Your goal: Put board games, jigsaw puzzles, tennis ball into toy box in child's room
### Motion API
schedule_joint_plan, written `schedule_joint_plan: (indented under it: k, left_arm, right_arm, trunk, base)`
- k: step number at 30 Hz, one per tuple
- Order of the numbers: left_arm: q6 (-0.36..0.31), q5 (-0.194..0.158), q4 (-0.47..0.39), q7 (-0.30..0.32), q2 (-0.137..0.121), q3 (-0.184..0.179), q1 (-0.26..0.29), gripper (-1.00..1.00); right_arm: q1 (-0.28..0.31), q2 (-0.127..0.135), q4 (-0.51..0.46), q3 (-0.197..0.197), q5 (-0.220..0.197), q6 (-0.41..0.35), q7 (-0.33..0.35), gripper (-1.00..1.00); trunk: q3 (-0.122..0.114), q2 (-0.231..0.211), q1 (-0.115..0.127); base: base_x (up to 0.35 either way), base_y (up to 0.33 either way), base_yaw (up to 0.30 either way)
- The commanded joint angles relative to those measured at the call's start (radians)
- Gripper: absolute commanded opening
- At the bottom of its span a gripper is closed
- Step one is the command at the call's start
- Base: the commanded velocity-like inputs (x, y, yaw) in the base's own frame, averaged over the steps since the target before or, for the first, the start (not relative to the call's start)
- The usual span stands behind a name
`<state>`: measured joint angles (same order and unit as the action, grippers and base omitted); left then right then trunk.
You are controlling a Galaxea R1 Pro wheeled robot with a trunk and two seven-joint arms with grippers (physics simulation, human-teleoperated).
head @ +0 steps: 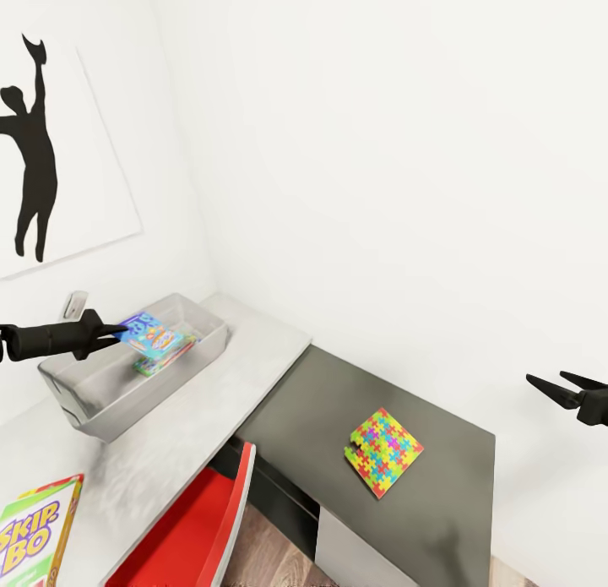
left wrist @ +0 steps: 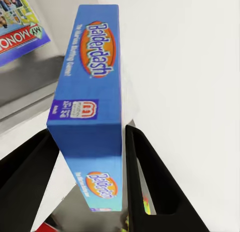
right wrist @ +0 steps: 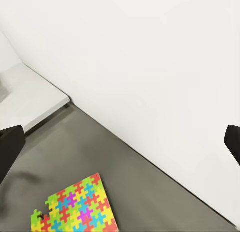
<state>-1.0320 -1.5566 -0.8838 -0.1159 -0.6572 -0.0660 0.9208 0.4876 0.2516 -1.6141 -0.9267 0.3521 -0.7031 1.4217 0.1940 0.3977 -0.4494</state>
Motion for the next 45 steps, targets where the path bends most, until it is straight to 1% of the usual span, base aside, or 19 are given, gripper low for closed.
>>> schedule_joint_plan:
  k: [1,5,10,11,14,18,21,23,28,30,37,43,44,45]
  left_arm:
    - [0.0,-0.013,0.0,-0.008,-0.004,-0.002,0.001,-1.0]
    - [0.0,-0.013,0.001,-0.006,-0.012,-0.001,0.001,-1.0]
    - [0.001,-0.013,0.009,0.001,-0.035,0.0,0.001,-1.0]
    - [0.002,-0.013,0.018,0.007,-0.042,0.0,0.001,-1.0]
    - [0.007,-0.012,0.041,0.018,-0.051,0.0,0.004,-1.0]
    - [0.041,-0.01,0.089,0.025,-0.064,-0.002,0.01,-1.0]
    - [0.05,-0.01,0.101,0.026,-0.07,-0.003,0.011,-1.0]
    - [0.054,-0.01,0.106,0.027,-0.075,-0.004,0.012,-1.0]
    - [0.056,-0.01,0.109,0.033,-0.078,-0.004,0.011,-1.0]
    - [0.056,-0.01,0.11,0.047,-0.079,-0.004,0.011,-1.0]
    - [0.056,-0.01,0.11,0.065,-0.078,-0.005,0.01,-1.0]
    - [0.056,-0.011,0.109,0.071,-0.069,-0.009,0.013,-1.0]
    - [0.056,-0.011,0.109,0.077,-0.068,-0.01,0.013,-1.0]
    - [0.056,-0.011,0.109,0.078,-0.068,-0.01,0.013,-1.0]
  right_arm:
    - [0.002,0.0,-0.001,-0.001,0.009,-0.008,0.009,1.0]
    - [0.002,0.0,-0.001,-0.001,0.008,-0.005,0.009,1.0]
    - [0.002,0.0,-0.001,-0.001,0.009,-0.004,0.009,1.0]
    - [0.002,0.0,-0.001,-0.001,0.008,-0.004,0.01,1.0]
    - [0.001,0.0,-0.001,-0.001,0.008,-0.003,0.013,1.0]
    - [0.001,0.0,-0.001,-0.001,0.009,-0.001,0.051,1.0]
    - [0.001,0.0,-0.001,0.0,0.009,0.0,0.06,1.0]
    - [0.001,-0.001,-0.001,0.009,0.01,0.001,0.065,1.0]
    - [0.002,-0.002,-0.001,0.023,0.01,0.002,0.066,1.0]
    - [0.002,-0.002,-0.001,0.027,0.01,0.002,0.066,1.0]
    - [0.002,-0.002,-0.001,0.029,0.01,0.003,0.065,1.0]
    - [0.002,-0.002,-0.001,0.028,0.014,0.003,0.063,1.0]
    - [0.002,-0.003,-0.001,0.042,0.019,0.003,0.063,1.0]
    - [0.001,-0.003,-0.001,0.044,0.02,0.004,0.064,1.0]
  trunk:
    - [0.004,0.002,-0.001]
    - [0.01,0.002,-0.001]
    - [0.018,0.002,-0.001]
    - [0.019,0.002,-0.001]
    - [0.024,0.002,-0.001]
    - [0.03,0.002,-0.001]
    - [0.035,0.002,-0.001]
    - [0.037,0.002,-0.001]
    - [0.038,0.002,-0.001]
    - [0.039,0.002,-0.001]
    - [0.039,0.002,-0.001]
    - [0.039,0.002,-0.001]
    - [0.039,0.002,-0.001]
    - [0.039,0.002,-0.001]
  base:
    - [0.0,0.0,0.0]
    - [0.0,0.0,0.0]
    - [0.0,0.0,0.0]
    - [0.0,0.0,0.0]
    - [0.0,0.0,0.0]
    - [0.0,0.0,0.0]
    - [0.0,0.0,0.0]
    - [0.0,0.0,0.0]
    - [0.0,0.0,0.072]
    - [0.0,0.0,0.205]
    - [0.0,0.0,0.227]
    - [0.0,0.0,0.037]
    - [0.0,0.0,0.0]
    - [0.0,0.0,0.0]
